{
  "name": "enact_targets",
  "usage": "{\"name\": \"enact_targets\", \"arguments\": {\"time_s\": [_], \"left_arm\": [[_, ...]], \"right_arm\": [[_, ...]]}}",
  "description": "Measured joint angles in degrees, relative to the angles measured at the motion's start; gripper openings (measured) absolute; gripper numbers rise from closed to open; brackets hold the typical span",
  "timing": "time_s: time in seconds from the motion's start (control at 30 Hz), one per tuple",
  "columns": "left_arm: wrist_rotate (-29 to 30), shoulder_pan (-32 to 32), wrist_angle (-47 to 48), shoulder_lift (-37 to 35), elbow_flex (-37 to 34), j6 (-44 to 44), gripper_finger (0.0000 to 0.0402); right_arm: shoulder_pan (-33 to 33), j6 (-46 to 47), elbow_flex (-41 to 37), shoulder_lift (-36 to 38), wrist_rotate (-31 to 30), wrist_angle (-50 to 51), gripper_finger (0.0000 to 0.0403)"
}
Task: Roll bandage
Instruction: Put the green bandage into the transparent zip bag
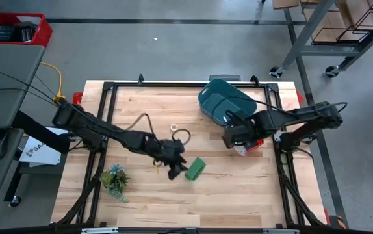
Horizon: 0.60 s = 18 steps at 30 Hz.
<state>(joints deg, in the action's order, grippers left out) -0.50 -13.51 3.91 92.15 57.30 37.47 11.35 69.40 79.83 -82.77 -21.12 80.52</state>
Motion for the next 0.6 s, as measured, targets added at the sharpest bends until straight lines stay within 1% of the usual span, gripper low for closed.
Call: {"name": "enact_targets", "arguments": {"time_s": [0.13,0.3,0.37,0.5,0.6], "left_arm": [[4.7,-1.3,4.1,7.0,4.7,6.7,0.0189],[11.4,-1.2,11.6,13.0,12.1,12.6,0.0189],[11.4,-0.9,14.6,15.8,14.5,14.9,0.0189],[8.6,-0.8,15.8,20.4,20.2,17.8,0.0189],[10.0,-1.3,22.9,23.2,24.7,18.7,0.0189]], "right_arm": [[0.1,-0.6,-5.3,3.8,-0.1,-2.9,0.0],[0.0,-5.3,-8.4,6.7,-1.3,-4.1,0.0],[-0.1,-6.6,-8.8,7.2,-1.6,-4.2,0.0],[-0.1,-8.4,-8.8,7.7,-2.0,-4.5,0.0],[-0.1,-9.0,-8.8,7.8,-2.0,-4.7,0.0]]}}
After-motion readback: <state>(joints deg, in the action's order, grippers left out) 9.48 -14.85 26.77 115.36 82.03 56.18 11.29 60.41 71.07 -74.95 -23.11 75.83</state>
